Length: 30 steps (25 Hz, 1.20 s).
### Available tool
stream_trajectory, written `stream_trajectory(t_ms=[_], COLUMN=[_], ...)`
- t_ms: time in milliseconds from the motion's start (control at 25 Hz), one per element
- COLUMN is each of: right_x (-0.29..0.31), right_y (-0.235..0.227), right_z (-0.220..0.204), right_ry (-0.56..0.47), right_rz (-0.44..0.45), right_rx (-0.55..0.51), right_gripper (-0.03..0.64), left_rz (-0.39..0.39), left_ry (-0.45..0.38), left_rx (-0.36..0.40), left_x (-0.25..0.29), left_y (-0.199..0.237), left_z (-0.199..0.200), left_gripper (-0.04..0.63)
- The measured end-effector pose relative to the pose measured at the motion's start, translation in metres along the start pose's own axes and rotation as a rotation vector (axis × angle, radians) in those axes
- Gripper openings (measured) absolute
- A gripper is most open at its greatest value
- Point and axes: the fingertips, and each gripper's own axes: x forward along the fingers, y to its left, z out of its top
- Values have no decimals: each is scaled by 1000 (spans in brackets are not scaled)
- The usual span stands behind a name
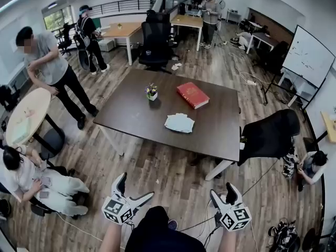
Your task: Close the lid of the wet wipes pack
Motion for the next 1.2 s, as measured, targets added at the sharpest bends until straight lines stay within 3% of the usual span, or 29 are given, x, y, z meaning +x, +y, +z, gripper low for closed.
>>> stream_trajectory(t_ms=[360,720,1200], right_x=[12,51,112], right_y=[1,-17,-55], right_z=[4,19,32], right_ry=[-22,-50,-12], right_rz=[-17,-33,-34], right_rx=[-4,-2,8], right_gripper=[374,394,407], left_rz=[-11,-62,-83], left_ry=[-9,-13,26], left_rx=[-2,32,0], left_x=[10,61,136], left_y=[7,26,56], left_z=[-3,10,12], left_gripper=[599,600,600])
